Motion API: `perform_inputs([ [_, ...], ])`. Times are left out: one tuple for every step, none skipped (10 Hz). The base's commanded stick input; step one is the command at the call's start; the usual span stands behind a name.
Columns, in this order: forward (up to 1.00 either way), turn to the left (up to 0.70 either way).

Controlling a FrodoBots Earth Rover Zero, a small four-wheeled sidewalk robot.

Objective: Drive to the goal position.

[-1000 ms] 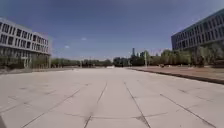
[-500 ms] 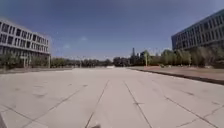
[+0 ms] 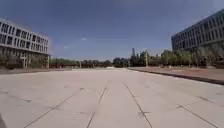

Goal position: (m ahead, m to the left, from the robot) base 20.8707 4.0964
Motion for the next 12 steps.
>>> perform_inputs([
  [0.70, 0.01],
  [0.70, 0.01],
  [0.70, 0.01],
  [0.70, 0.01],
  [0.70, 0.01],
  [0.70, 0.01],
  [0.70, 0.01],
  [0.70, 0.01],
  [0.70, 0.01],
  [0.70, 0.01],
  [0.70, 0.01],
  [0.70, 0.01],
])
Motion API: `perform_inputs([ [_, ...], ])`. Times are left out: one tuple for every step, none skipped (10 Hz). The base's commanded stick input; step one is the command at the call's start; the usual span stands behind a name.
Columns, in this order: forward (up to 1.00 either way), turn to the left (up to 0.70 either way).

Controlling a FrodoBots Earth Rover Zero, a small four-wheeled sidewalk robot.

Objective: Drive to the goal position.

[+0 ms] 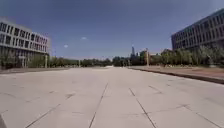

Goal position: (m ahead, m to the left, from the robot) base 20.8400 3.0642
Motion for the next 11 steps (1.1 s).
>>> perform_inputs([
  [0.70, 0.01],
  [0.70, 0.01],
  [0.70, 0.01],
  [0.70, 0.01],
  [0.70, 0.01],
  [0.70, 0.01],
  [0.70, 0.01],
  [0.70, 0.01],
  [0.70, 0.01],
  [0.70, 0.01],
  [0.70, 0.01],
])
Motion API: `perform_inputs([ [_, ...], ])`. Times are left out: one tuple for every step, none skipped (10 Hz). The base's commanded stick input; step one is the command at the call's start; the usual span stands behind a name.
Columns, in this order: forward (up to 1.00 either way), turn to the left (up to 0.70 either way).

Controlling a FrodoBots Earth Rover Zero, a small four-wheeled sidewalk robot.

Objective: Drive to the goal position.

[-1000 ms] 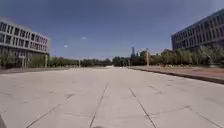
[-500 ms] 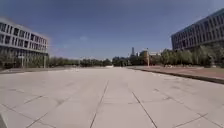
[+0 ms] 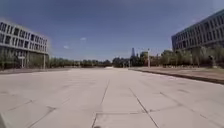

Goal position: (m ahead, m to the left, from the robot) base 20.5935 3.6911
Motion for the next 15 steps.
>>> perform_inputs([
  [0.70, 0.01],
  [0.70, 0.01],
  [0.70, 0.01],
  [0.70, 0.01],
  [0.70, 0.01],
  [0.70, 0.01],
  [0.70, 0.01],
  [0.70, 0.01],
  [0.70, 0.01],
  [0.70, 0.01],
  [0.70, 0.01],
  [0.70, 0.01],
  [0.70, 0.01],
  [0.70, 0.01],
  [0.70, 0.01],
])
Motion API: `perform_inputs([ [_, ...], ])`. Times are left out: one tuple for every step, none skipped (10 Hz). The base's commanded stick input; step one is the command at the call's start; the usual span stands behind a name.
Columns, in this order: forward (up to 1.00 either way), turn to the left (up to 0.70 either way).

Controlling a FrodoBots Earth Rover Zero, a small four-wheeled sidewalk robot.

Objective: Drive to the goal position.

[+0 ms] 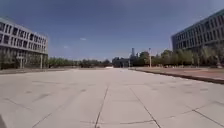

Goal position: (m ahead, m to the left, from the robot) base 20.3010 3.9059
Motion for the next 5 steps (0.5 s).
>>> perform_inputs([
  [0.70, 0.01],
  [0.70, 0.01],
  [0.70, 0.01],
  [0.70, 0.01],
  [0.70, 0.01],
])
